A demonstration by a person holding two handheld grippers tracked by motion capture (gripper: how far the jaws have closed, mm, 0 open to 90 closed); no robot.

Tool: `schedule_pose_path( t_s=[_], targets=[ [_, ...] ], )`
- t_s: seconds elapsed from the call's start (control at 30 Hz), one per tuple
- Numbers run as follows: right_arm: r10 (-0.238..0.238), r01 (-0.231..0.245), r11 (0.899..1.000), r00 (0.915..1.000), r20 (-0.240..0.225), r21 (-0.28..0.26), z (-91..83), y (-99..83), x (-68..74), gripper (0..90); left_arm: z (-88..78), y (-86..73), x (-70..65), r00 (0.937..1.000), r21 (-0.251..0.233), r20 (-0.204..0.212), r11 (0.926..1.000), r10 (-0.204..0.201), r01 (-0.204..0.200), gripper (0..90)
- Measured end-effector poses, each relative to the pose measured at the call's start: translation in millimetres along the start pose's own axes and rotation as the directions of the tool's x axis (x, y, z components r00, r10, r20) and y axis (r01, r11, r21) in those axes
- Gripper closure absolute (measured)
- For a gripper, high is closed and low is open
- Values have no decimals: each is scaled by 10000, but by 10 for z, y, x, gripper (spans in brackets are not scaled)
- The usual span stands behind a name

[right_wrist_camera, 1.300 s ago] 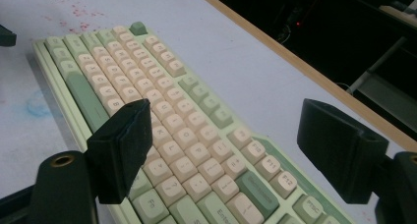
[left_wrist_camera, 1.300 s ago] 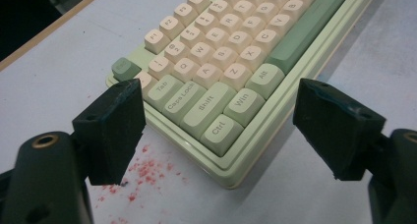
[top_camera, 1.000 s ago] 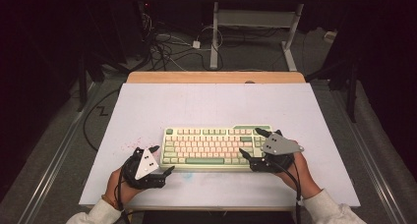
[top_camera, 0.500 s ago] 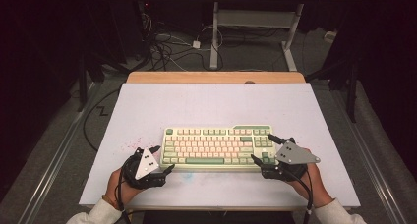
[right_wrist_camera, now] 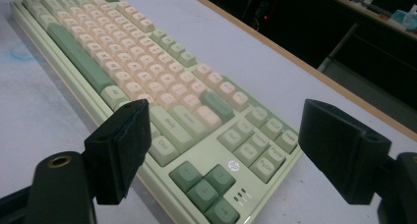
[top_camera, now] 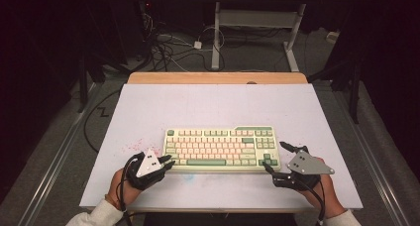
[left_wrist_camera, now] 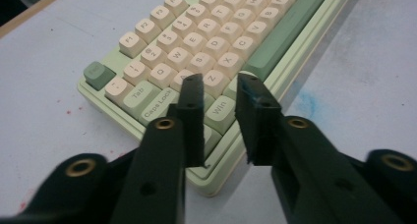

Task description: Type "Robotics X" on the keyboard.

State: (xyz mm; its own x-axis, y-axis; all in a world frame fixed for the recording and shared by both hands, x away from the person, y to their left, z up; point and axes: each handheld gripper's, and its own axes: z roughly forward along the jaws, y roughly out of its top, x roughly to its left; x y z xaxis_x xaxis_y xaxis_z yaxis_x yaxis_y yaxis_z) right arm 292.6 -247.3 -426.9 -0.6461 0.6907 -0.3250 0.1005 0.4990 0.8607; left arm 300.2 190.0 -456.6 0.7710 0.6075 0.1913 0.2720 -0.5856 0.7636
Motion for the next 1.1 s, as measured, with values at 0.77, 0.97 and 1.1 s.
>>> schedule_pose_path(
  t_s=[0.77, 0.97, 1.1],
  targets=[
    [-35, 36, 9994, 10000, -34, 336, -16, -133, 77, 209, 172, 320, 33, 9965, 368, 834, 9993, -56, 25, 875],
    [-20, 26, 9992, 9999, -128, 397, 5, -141, 84, 209, 261, 413, 48, 9949, 557, 1005, 9984, -4, -53, 875],
    [-103, 111, 9988, 9998, -168, 475, 20, -146, 92, 209, 341, 480, 58, 9940, 678, 1094, 9976, 67, -142, 875]
  ],
)
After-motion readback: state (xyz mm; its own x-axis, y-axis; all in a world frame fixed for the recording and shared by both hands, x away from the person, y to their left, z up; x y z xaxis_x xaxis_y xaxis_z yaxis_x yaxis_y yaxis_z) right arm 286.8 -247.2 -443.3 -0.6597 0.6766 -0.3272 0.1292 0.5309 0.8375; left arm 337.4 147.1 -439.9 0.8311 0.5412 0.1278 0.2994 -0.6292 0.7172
